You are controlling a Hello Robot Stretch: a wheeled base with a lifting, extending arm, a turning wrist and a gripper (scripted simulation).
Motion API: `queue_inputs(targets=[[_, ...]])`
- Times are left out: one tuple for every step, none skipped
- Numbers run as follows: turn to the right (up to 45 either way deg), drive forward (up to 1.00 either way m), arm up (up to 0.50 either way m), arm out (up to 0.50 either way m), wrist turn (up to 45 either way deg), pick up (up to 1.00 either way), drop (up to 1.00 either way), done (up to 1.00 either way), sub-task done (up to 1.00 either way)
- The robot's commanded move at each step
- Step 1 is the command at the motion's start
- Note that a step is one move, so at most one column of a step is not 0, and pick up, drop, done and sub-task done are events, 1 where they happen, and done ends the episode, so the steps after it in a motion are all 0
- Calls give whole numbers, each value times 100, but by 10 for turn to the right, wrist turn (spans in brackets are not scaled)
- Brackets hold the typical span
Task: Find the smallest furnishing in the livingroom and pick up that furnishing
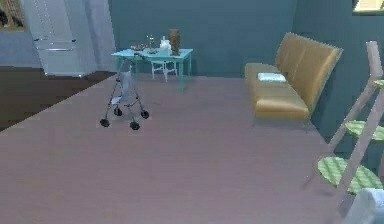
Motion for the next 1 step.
queue_inputs(targets=[[90, 0, 0, 0, 0, 0, 0, 0, 0]])
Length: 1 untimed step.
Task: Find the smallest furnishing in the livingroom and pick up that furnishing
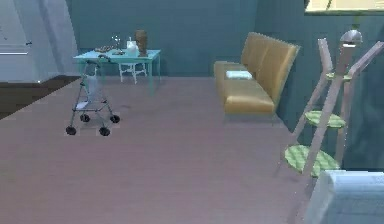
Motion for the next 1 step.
queue_inputs(targets=[[0, 40, 0, 0, 0, 0, 0, 0, 0]])
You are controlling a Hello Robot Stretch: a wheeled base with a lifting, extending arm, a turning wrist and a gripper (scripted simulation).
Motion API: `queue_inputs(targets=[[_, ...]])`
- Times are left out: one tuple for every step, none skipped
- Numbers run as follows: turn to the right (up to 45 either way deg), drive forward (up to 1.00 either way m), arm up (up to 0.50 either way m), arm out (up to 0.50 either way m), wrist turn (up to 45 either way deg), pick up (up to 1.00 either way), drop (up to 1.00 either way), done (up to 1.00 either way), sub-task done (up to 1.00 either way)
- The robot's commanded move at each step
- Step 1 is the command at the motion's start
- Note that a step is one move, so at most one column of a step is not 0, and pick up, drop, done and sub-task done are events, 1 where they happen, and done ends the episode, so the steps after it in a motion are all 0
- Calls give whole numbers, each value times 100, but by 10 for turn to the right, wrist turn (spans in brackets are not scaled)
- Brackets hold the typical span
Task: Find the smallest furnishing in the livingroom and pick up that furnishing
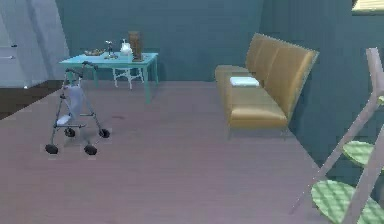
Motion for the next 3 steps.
queue_inputs(targets=[[0, 100, 0, 0, 0, 0, 0, 0, 0], [90, 0, 0, 0, 0, 0, 0, 0, 0], [0, 25, 0, 0, 0, 0, 0, 0, 0]])
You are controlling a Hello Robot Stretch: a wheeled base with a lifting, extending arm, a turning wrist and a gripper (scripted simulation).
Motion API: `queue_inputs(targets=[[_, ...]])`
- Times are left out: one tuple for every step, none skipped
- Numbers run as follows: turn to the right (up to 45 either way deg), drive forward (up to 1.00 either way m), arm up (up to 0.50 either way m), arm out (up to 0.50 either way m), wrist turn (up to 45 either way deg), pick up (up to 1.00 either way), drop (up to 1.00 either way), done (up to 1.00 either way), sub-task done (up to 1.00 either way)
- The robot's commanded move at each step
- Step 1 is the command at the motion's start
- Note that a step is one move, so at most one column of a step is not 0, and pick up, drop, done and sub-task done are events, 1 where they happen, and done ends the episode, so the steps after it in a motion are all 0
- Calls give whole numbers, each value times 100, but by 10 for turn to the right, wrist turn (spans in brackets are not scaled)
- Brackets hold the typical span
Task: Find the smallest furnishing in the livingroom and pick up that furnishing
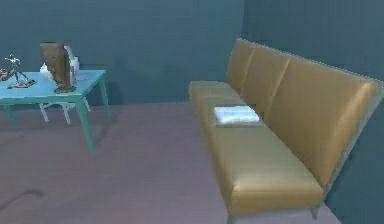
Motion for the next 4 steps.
queue_inputs(targets=[[300, 0, 0, 0, 0, 0, 0, 0, 0], [0, 15, 0, 0, 0, 0, 0, 0, 0], [-450, 0, 0, 0, 0, 0, 0, 0, 0], [-270, 0, 0, 0, 0, 0, 0, 0, 0]])
